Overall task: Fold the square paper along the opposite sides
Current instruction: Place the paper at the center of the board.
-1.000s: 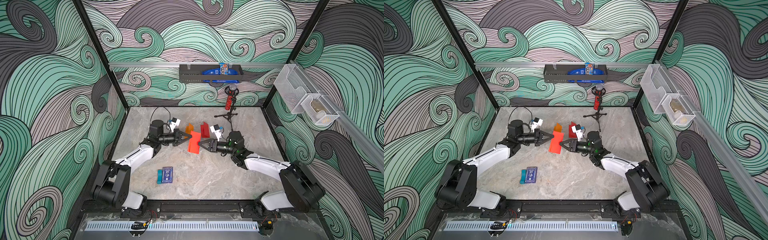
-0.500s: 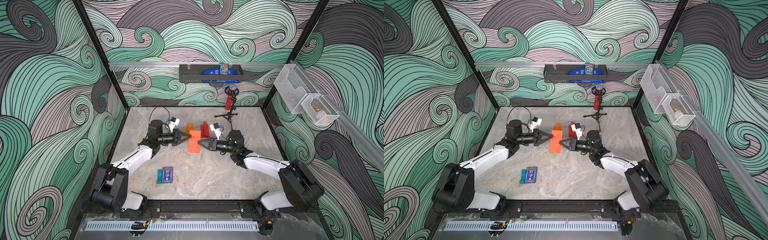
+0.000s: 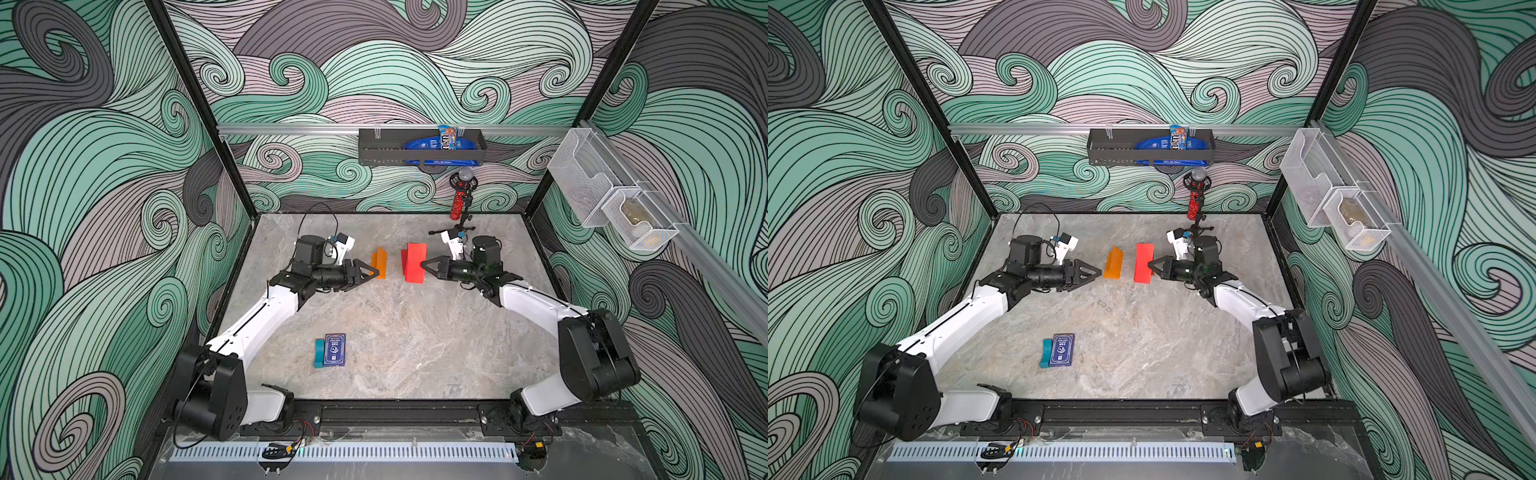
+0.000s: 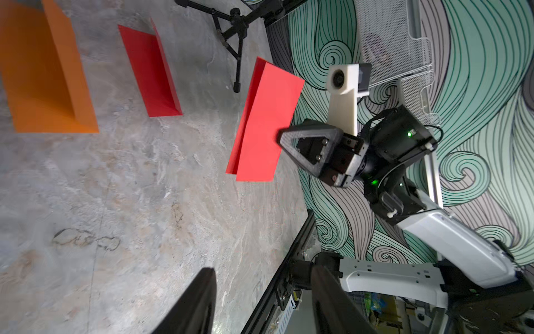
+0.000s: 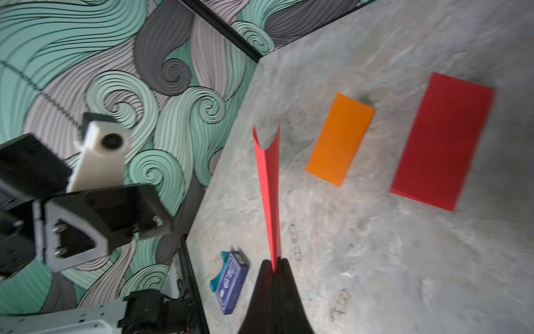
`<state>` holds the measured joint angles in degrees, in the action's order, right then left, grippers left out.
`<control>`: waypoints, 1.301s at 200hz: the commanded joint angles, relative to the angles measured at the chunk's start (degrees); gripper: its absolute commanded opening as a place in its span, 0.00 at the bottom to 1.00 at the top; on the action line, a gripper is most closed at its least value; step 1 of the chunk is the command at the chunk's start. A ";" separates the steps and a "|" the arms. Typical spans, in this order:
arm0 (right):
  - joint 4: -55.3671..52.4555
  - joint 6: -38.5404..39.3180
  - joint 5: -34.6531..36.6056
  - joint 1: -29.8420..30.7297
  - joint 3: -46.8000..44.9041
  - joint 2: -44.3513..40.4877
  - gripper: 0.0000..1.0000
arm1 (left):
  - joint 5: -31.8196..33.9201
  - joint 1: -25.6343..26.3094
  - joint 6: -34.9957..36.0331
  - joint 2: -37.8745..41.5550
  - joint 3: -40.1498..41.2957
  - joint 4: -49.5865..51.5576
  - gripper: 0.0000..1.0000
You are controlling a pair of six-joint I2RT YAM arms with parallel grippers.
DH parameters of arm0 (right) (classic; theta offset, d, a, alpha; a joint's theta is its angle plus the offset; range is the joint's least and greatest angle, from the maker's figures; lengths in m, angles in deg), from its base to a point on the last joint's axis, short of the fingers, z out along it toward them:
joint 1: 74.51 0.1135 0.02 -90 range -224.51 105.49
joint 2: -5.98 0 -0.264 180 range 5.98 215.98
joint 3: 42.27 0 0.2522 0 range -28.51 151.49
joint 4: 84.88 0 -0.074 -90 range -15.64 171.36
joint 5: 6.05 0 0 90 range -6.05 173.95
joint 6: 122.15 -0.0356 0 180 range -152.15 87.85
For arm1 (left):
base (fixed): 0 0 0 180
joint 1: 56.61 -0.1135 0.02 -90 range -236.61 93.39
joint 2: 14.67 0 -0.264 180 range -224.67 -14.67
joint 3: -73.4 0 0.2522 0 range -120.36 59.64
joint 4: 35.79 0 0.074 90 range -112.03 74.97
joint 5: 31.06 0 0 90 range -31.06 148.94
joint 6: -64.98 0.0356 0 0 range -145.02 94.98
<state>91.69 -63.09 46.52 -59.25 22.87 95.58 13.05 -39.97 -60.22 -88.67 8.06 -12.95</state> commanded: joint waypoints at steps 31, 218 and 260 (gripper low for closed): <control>-6.59 0.40 4.51 9.50 6.99 8.05 0.00 | 21.12 -0.42 6.18 6.00 3.51 8.58 0.56; -8.23 -5.90 14.14 22.26 60.38 54.82 0.18 | 32.31 -0.38 7.12 9.48 8.81 11.21 0.54; -12.04 -4.12 15.58 22.33 62.80 55.96 0.21 | 33.06 -0.38 7.08 9.22 8.42 11.88 0.54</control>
<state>82.14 -68.62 60.58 -37.22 83.96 150.99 44.85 -40.32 -54.03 -79.07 16.96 -2.24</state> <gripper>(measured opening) 0.210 0.541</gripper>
